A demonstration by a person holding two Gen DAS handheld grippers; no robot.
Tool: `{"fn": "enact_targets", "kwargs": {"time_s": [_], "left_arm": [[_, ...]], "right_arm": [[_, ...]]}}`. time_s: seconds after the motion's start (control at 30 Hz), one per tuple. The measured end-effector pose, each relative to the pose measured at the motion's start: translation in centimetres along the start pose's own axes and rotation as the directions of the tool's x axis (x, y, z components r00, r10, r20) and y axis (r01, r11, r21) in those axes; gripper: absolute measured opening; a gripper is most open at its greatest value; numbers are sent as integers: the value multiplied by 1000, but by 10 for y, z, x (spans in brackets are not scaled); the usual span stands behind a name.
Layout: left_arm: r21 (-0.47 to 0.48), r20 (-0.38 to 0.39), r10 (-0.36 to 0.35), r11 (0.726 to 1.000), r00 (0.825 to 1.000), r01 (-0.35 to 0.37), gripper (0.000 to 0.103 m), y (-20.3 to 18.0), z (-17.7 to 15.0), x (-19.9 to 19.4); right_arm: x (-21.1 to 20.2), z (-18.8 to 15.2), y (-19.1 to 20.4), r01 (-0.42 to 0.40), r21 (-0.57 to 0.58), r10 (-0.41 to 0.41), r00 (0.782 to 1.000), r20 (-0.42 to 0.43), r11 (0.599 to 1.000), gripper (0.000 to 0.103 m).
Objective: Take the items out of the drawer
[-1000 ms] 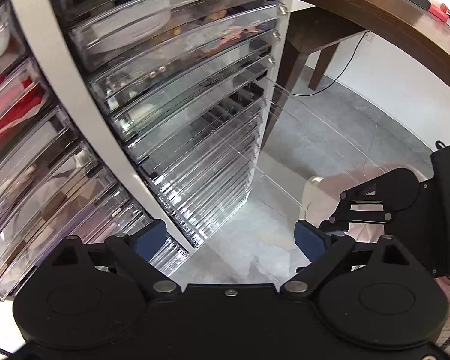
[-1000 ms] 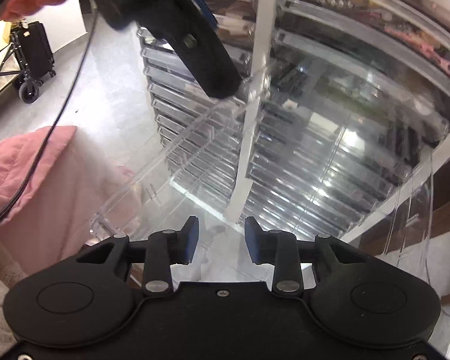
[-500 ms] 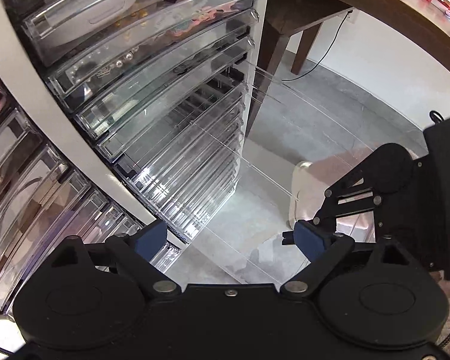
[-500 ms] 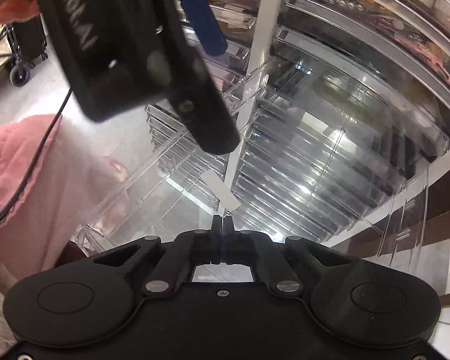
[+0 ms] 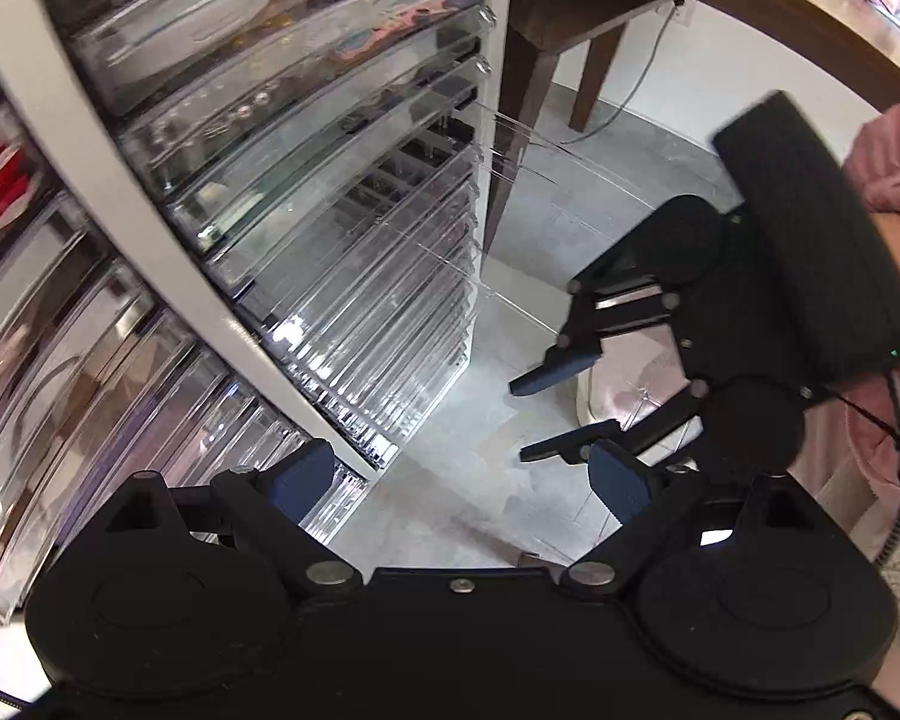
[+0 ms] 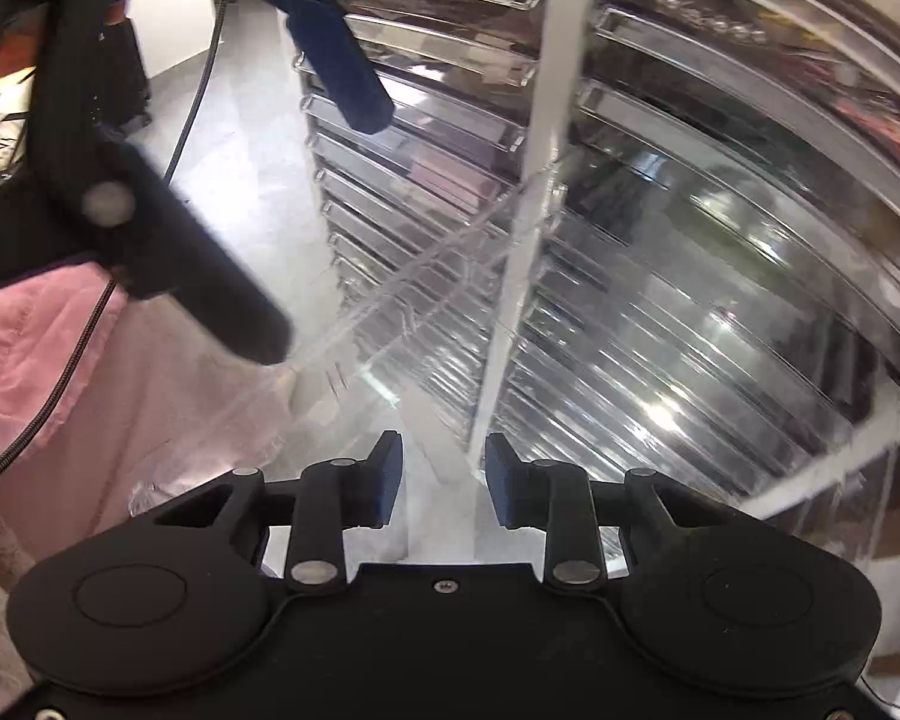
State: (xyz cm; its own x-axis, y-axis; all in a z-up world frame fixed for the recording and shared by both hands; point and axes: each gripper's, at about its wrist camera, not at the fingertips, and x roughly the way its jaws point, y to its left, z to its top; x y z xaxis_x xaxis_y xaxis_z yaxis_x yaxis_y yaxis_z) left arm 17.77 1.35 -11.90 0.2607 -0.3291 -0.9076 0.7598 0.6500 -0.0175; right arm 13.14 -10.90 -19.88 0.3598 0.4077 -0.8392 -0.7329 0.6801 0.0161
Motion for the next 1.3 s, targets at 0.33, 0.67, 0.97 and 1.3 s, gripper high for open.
{"fn": "enact_targets", "kwargs": {"time_s": [0.33,0.67,0.97,1.3], "left_arm": [[-78,78,2,997,997,4,92,9,-25,-29],[-68,105,-19,997,994,26,92,-4,-30,-19],[-2,52,-58,998,997,58,92,-11,-21,-10],[407,-139,-59,906,988,111,53,-34,11,58]], "right_arm": [[-4,10,9,11,-67,-19,991,-133,998,0],[-16,4,3,11,-52,-14,998,-62,999,19],[10,31,-8,-86,-117,61,978,-200,989,10],[2,16,-18,-107,-99,91,983,-158,989,6]]}}
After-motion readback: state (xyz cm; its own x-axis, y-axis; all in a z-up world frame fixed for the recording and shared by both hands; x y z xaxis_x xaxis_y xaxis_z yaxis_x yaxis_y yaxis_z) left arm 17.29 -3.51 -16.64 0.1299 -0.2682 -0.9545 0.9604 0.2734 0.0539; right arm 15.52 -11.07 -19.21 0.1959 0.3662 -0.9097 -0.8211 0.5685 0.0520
